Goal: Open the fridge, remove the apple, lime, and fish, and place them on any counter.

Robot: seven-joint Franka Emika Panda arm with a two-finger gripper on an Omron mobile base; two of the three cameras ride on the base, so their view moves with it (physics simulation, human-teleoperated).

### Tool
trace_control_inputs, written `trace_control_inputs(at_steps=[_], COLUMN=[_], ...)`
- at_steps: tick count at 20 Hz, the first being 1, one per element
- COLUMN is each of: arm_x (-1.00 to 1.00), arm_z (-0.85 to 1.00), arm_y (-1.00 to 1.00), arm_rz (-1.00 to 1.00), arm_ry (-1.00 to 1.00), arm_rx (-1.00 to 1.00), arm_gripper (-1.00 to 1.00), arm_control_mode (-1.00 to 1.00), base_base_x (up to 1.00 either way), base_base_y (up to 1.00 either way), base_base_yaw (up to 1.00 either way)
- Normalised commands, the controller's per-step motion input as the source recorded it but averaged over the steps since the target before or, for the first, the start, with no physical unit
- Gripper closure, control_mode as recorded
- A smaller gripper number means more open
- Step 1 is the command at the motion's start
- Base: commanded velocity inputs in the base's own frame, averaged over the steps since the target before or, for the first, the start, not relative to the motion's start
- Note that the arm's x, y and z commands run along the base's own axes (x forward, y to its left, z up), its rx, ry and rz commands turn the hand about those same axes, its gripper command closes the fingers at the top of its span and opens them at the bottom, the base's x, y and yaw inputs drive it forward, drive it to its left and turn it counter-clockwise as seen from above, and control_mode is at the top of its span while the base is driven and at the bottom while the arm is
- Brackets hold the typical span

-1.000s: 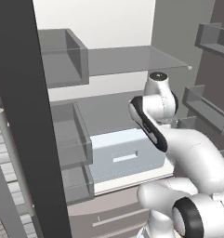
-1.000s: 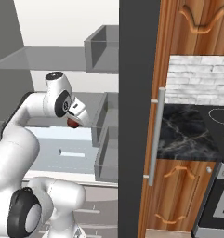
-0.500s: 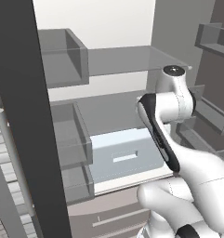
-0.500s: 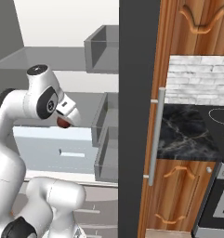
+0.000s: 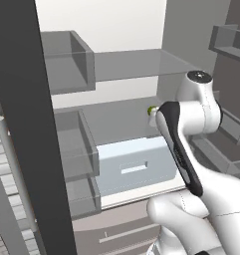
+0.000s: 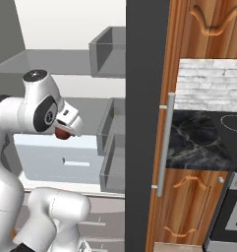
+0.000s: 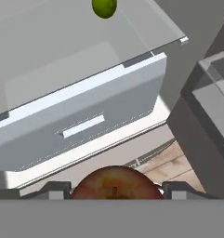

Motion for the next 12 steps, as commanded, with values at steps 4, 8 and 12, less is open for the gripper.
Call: trace_control_inputs(at_steps=[4, 8, 12], arm_x=[-0.09, -0.06, 0.02], arm_z=[0.01, 0.00, 0.00], arm_y=[0.00, 0.00, 0.00], arm_rz=[0.18, 0.20, 0.06], arm_ry=[0.00, 0.00, 0.00], arm_rx=[0.00, 0.00, 0.00], arm_gripper=[1.00, 1.00, 1.00], arm_control_mode=[-1.00, -1.00, -1.00], base_base_x=[0.00, 0.00, 0.00], base_base_y=[0.00, 0.00, 0.00], base_base_yaw=[0.00, 0.00, 0.00])
